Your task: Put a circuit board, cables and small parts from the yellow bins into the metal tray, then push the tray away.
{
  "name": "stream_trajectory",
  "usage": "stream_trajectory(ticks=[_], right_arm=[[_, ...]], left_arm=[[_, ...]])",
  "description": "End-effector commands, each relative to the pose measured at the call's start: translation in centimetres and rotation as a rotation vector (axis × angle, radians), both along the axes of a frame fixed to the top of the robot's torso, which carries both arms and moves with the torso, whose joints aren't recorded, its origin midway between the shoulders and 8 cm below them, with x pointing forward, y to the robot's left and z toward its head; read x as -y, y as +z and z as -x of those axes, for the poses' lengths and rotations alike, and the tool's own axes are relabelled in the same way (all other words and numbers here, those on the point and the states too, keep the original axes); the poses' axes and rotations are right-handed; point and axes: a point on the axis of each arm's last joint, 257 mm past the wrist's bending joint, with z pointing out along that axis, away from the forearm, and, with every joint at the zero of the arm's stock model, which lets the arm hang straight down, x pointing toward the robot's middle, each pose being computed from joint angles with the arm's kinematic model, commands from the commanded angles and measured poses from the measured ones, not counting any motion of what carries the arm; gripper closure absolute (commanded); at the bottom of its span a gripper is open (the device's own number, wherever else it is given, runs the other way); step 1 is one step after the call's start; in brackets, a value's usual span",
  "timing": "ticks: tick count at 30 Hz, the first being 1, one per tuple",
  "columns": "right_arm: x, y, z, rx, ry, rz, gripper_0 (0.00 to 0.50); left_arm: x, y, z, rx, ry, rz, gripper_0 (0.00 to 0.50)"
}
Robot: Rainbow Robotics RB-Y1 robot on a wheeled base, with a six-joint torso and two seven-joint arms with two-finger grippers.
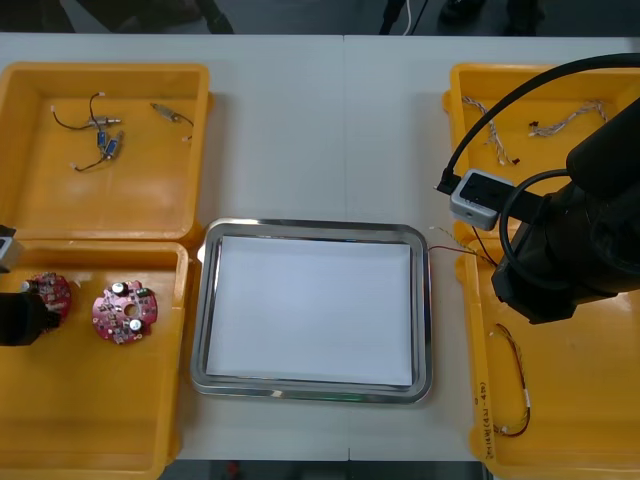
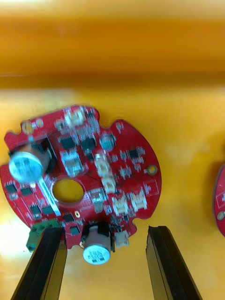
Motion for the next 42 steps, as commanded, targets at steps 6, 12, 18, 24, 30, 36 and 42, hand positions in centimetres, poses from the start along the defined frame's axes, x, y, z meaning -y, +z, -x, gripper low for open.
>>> stream_trajectory(ticks=[6,12,18,24,30,36,42], right_arm=[[-0.5,0.8,-0.5,0.031,0.031,0.015,0.500],[-0.5,0.8,-0.6,0.032,0.028,0.014,0.500],[-0.5,0.9,-0.6,0.036,0.024,0.013,0.500],[-0.5,0.8,-0.7,0.036,0.024,0.014,0.500],[-0.5,0.9,-0.7,0.038,0.024,0.013,0.500],[-0.5,0.9,-0.7,0.037,0.023,0.013,0.500],[-0.5,0.9,-0.7,0.037,0.023,0.014,0.500]], left_arm=[[-0.1,0.7,1.4,-0.031,0.048,0.028,0.000],[0.0,0.5,1.5,-0.035,0.046,0.027,0.000],[0.2,0.1,1.4,-0.031,0.043,0.024,0.000],[0.0,-0.2,1.2,-0.024,0.045,0.017,0.000],[-0.2,-0.4,1.3,-0.029,0.050,0.014,0.000],[0.1,-1.0,0.9,-0.015,0.051,0.020,0.000],[0.1,-1.0,0.9,-0.015,0.049,0.019,0.000]])
